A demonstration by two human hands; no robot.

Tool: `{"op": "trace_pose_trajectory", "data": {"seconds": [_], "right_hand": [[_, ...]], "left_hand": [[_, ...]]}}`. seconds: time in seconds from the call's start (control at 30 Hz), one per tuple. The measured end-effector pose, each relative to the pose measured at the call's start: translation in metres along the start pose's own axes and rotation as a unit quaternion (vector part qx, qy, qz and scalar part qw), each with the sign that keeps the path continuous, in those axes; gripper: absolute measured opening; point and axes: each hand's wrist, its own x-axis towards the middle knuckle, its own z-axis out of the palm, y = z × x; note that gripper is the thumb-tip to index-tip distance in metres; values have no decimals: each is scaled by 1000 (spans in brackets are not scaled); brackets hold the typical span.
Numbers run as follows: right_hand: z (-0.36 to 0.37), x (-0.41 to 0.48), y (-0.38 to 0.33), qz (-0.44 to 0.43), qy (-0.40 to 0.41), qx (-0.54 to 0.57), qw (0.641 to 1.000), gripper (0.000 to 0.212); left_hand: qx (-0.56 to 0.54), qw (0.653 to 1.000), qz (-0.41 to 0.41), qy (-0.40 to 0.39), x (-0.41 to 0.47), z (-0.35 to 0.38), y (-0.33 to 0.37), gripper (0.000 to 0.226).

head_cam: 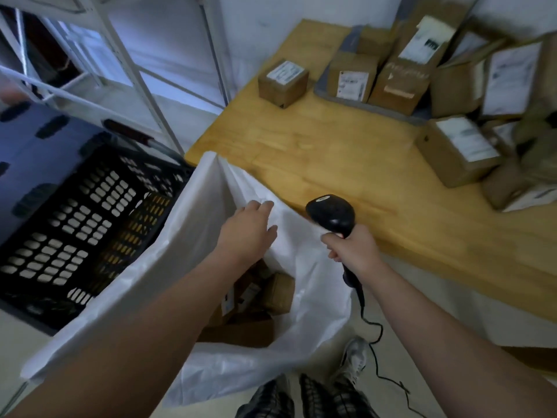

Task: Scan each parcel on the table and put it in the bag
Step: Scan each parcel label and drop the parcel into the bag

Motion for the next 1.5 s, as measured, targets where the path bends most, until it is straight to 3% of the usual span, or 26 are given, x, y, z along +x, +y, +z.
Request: {"op": "trace_pose_trajectory", "data": {"seconds": [0.13, 0.4, 0.63, 1.03, 1.37, 1.5], "right_hand": [[-54, 15, -27, -22, 40, 16, 999, 14], [-155, 66, -71, -75, 40, 65, 994, 13], [-189, 119, -98, -74, 25, 100, 992, 3], [-127, 275, -184, -66, -8, 69, 995, 15], [-65, 383, -192, -24, 28, 26, 999, 16], [-57, 393, -192, -20, 12, 25, 999, 15]], "left_hand": [[-22, 999, 20, 17, 34, -23, 41, 54], [-121, 992, -5, 27, 108, -39, 114, 54], [-129, 990, -30, 46, 173, -42, 142, 53], [-37, 992, -107, 53, 344, -70, 40, 67], [46, 988, -133, -58, 479, -67, -32, 110], [48, 983, -150, -98, 498, -60, -41, 114]]}}
